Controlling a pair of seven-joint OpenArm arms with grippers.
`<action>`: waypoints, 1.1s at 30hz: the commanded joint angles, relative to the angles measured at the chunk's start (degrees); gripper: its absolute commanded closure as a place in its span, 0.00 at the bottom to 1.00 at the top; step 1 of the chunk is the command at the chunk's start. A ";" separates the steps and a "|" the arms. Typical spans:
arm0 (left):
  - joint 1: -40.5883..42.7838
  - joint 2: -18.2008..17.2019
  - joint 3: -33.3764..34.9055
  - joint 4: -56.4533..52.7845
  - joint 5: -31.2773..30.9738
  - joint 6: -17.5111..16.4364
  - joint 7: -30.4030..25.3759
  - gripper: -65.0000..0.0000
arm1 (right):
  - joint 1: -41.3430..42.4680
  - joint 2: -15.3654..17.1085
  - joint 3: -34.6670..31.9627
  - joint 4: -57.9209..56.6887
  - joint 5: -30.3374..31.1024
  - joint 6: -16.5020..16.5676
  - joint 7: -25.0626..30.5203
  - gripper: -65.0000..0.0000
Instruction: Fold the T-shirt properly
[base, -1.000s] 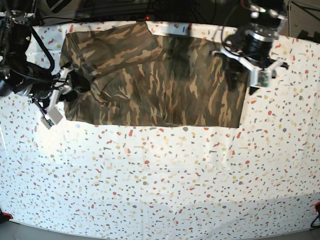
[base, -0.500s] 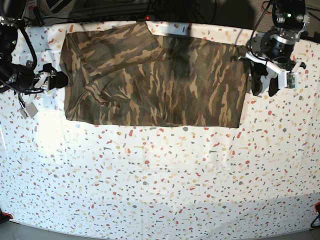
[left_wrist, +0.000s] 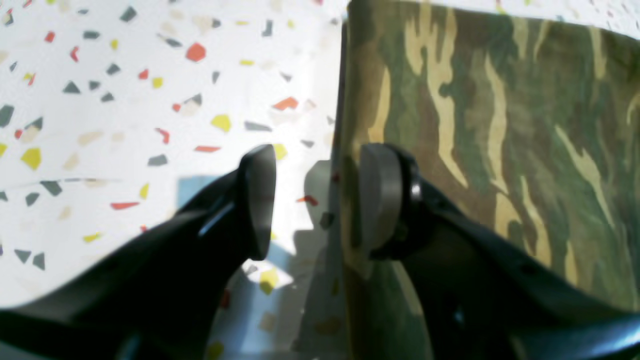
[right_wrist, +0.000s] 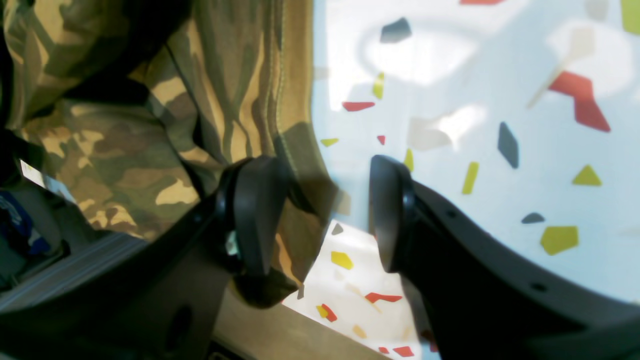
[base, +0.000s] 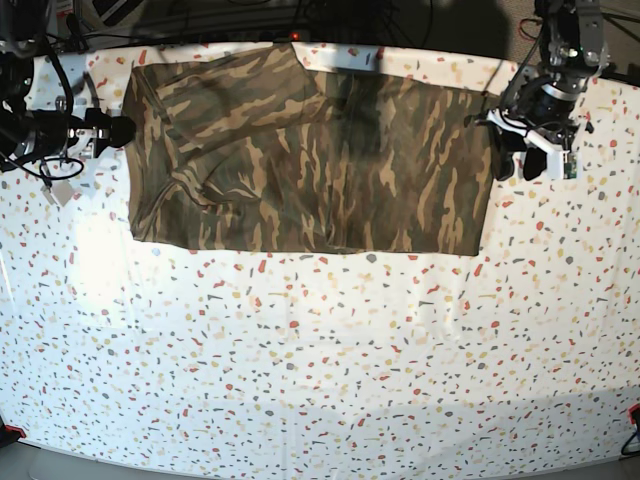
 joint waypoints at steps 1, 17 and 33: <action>-0.15 -0.39 -0.33 0.90 -0.61 -0.28 -1.53 0.59 | 0.33 0.13 -0.61 0.24 0.46 0.28 0.81 0.53; -0.13 -0.42 -0.33 0.90 -0.59 -0.28 -1.29 0.59 | 1.11 -3.52 -5.70 0.28 6.54 0.28 3.50 0.58; 0.17 -2.62 -0.33 0.72 -0.17 -0.26 0.90 0.60 | 1.09 0.57 -5.42 6.47 6.71 0.28 6.14 1.00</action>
